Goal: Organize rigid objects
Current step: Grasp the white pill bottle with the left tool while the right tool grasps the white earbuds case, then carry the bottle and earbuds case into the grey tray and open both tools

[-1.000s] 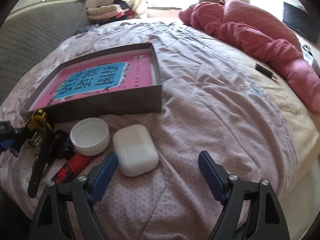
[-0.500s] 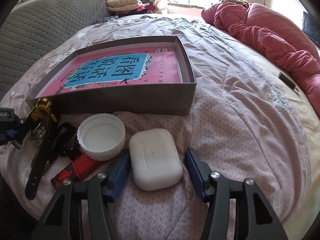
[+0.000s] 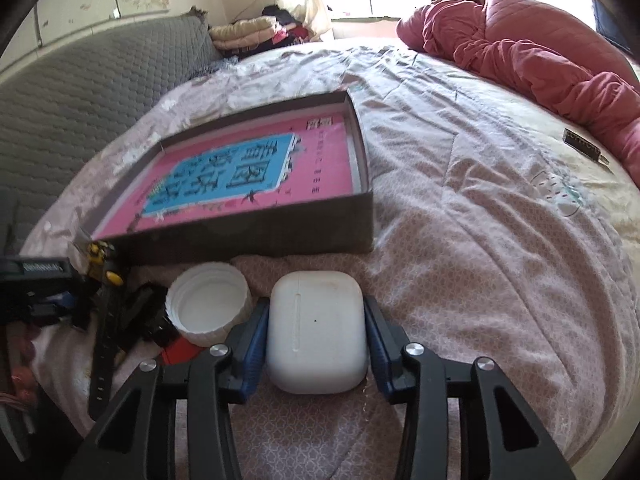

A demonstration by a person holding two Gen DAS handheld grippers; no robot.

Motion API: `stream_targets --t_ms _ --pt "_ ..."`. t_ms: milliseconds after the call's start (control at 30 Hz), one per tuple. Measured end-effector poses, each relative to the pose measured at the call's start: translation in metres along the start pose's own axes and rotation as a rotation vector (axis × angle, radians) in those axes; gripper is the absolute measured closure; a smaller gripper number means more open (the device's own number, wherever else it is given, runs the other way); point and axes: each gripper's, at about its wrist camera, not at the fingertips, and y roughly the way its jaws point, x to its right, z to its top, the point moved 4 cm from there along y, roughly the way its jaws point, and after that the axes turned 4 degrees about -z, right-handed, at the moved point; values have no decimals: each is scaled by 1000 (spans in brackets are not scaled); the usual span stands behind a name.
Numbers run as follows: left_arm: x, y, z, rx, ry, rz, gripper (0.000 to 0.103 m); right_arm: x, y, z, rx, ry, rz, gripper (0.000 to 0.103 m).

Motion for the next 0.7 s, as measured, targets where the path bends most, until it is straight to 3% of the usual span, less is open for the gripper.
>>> stream_targets --t_ms 433,700 --pt "-1 -29 -4 63 4 -64 75 -6 -24 11 117 -12 19 58" --pt "6 -56 -3 142 49 -95 75 -8 -32 14 148 -7 39 58"
